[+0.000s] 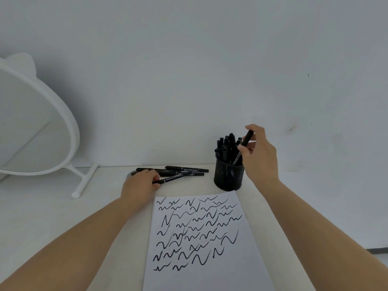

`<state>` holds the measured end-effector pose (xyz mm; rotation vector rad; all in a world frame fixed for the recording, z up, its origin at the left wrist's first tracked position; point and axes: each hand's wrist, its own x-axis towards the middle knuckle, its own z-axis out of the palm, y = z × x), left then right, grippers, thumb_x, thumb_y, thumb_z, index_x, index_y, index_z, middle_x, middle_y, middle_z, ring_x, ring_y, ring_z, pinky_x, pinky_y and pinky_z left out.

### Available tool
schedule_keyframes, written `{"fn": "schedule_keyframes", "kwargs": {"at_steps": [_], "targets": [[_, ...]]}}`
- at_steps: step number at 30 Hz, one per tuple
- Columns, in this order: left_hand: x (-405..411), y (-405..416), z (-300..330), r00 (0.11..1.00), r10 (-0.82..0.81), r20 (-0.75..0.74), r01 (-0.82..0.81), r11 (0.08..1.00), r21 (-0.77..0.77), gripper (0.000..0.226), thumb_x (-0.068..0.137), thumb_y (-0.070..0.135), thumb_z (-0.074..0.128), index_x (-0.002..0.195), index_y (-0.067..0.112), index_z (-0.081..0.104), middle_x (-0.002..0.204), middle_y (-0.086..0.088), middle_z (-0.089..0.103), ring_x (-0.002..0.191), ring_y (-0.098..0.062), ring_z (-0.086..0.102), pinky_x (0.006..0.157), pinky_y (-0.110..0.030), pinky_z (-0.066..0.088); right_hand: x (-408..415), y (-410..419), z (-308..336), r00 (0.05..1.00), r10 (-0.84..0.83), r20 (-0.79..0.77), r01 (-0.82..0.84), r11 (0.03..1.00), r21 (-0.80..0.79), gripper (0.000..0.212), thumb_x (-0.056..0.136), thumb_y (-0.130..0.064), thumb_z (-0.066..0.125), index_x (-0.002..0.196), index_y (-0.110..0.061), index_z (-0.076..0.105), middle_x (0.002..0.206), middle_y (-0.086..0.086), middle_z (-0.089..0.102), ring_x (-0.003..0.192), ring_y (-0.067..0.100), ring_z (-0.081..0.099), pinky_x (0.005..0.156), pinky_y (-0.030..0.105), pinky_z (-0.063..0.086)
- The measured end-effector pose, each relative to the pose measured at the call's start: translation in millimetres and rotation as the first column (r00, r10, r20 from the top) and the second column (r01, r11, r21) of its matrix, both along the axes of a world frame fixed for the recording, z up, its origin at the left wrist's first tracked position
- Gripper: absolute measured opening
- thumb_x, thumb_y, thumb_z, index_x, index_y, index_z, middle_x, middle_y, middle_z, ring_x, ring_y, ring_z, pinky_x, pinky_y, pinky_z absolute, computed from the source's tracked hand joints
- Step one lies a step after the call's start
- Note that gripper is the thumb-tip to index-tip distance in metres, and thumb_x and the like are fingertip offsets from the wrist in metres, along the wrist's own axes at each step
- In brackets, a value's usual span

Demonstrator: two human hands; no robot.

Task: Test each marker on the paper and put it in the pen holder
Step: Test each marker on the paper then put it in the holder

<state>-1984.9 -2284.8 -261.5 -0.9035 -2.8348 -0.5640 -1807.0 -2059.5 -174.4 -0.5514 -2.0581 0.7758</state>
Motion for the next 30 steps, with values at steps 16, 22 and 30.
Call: {"fn": "schedule_keyframes", "kwargs": {"at_steps": [16, 22, 30], "targets": [[31, -18, 40, 0.989, -0.103, 0.109, 0.055, 0.926, 0.374, 0.013, 0.085, 0.025, 0.063, 0.098, 0.022, 0.066, 0.093, 0.003, 0.064, 0.086, -0.012, 0.057, 0.078, -0.024, 0.04, 23, -38, -7, 0.995, -0.092, -0.047, 0.1, 0.968, 0.228, 0.027, 0.089, -0.013, 0.055, 0.115, -0.016, 0.061, 0.107, 0.003, 0.061, 0.098, 0.022, 0.049, 0.084, 0.034, 0.04], [103, -9, 86, 0.946, -0.323, -0.037, 0.305, 0.841, 0.447, 0.011, 0.088, 0.033, 0.056, 0.092, 0.028, 0.064, 0.08, 0.009, 0.058, 0.075, -0.002, 0.051, 0.066, -0.009, 0.034, 49, -80, 14, 0.921, 0.381, -0.08, -0.381, 0.84, -0.385, 0.021, 0.096, -0.03, 0.045, 0.096, -0.026, 0.066, 0.068, -0.008, 0.058, 0.055, 0.0, 0.048, 0.057, 0.012, 0.041], [174, -3, 95, 0.903, -0.424, -0.078, 0.43, 0.877, 0.214, 0.027, 0.093, 0.038, 0.042, 0.072, 0.021, 0.046, 0.061, 0.006, 0.048, 0.059, -0.014, 0.044, 0.051, -0.031, 0.03, 75, -103, 9, 0.919, 0.368, -0.143, -0.386, 0.759, -0.525, 0.036, 0.098, -0.027, 0.042, 0.07, -0.017, 0.063, 0.045, -0.007, 0.046, 0.044, 0.008, 0.041, 0.051, 0.019, 0.037]]}}
